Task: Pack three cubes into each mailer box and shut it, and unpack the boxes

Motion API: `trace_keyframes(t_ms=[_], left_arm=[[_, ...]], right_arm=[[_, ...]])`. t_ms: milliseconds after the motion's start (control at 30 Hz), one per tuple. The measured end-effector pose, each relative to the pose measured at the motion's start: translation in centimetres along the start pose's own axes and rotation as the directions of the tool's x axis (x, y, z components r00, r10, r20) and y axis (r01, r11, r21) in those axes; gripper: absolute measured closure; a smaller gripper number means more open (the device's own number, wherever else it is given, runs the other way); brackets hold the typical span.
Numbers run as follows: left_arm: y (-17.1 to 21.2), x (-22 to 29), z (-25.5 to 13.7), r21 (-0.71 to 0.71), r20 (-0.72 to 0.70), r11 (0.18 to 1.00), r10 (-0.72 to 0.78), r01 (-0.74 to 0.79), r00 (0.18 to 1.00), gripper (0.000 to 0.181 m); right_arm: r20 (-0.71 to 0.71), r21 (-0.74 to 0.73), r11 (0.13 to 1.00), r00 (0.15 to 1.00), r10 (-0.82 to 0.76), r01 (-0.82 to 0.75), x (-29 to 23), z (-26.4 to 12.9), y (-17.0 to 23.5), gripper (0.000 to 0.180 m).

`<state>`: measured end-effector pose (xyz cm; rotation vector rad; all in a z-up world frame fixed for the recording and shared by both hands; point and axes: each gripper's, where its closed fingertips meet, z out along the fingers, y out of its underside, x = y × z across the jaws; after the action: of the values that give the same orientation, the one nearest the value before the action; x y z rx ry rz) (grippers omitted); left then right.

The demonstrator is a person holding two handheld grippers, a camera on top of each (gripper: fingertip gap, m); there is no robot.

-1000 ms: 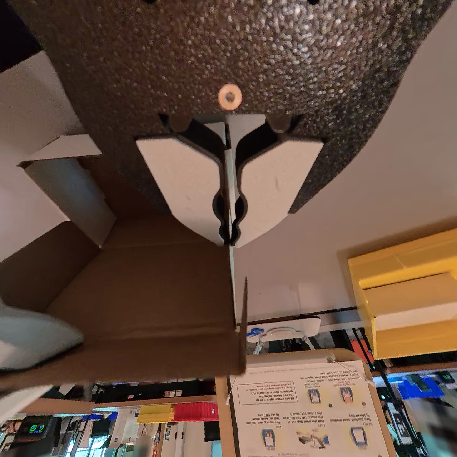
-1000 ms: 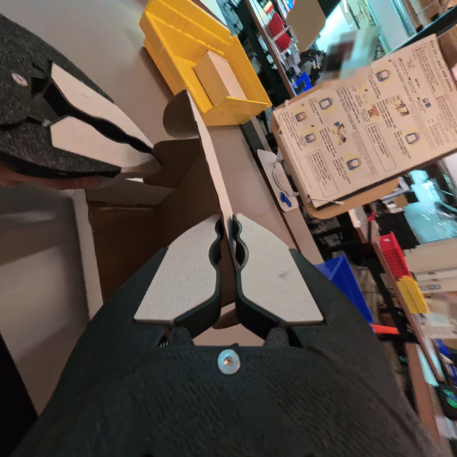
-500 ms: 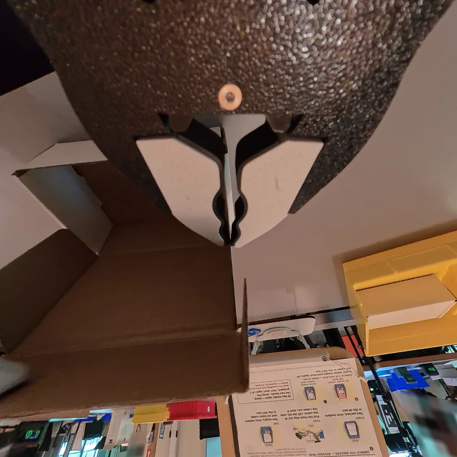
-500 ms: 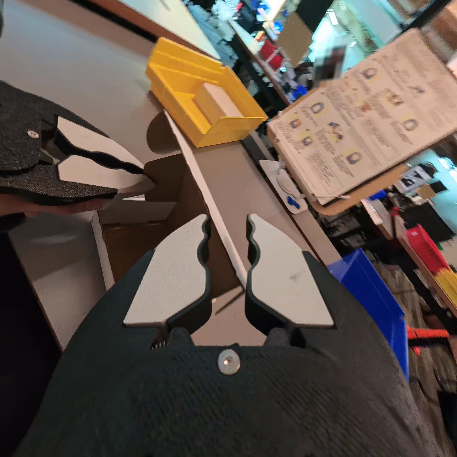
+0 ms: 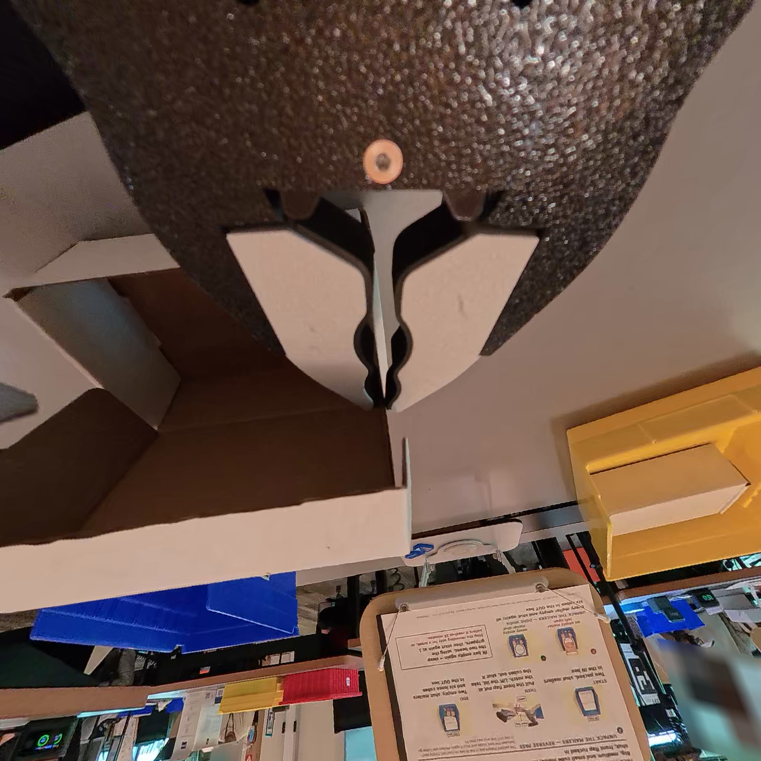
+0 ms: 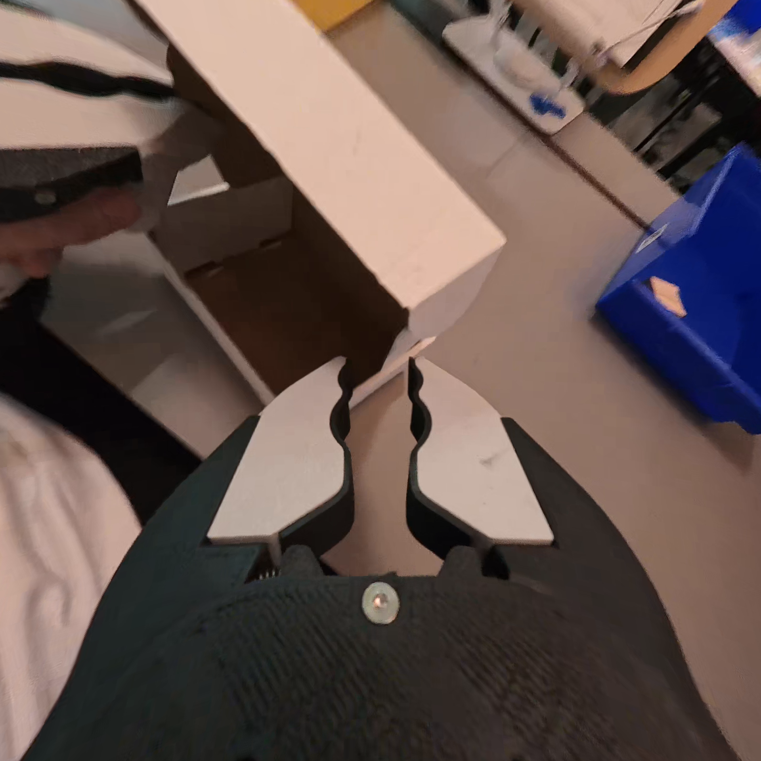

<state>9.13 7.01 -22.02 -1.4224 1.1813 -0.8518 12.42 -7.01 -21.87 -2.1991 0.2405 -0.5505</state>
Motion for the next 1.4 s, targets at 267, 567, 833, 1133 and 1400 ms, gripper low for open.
trace_keyframes(t_ms=[267, 567, 833, 1133, 1400], left_arm=[[-0.1, -1.2, 0.9, -0.005, 0.031, 1.0, -0.023, 0.023, 0.999, 0.178], [0.7, -2.5, 2.4, -0.029, 0.049, 0.99, -0.14, 0.141, 0.989, 0.175], [2.7, -1.7, 1.0, -0.137, 0.007, 0.989, -0.062, 0.062, 0.998, 0.177], [3.3, -1.2, 0.9, -0.175, -0.016, 0.984, -0.023, 0.02, 1.0, 0.177], [3.4, -0.8, 0.4, -0.166, -0.085, 0.985, 0.022, -0.036, 0.996, 0.166]], right_arm=[[-0.089, 0.239, 0.969, 0.993, 0.082, -0.058, 2.3, 2.7, -2.9, 0.174], [-0.023, 0.249, 0.96, 0.99, 0.138, -0.128, 1.8, 6.9, -3.6, 0.173], [-0.069, 0.186, 0.982, 0.998, -0.014, 0.027, 0.7, 6.0, -1.2, 0.168], [-0.527, 0.258, 0.696, 0.702, -0.48, 0.67, -0.7, -0.6, -6.4, 0.139], [-0.399, 0.08, 0.541, 0.524, -0.752, 0.837, -3.3, 3.1, -6.3, 0.168]])
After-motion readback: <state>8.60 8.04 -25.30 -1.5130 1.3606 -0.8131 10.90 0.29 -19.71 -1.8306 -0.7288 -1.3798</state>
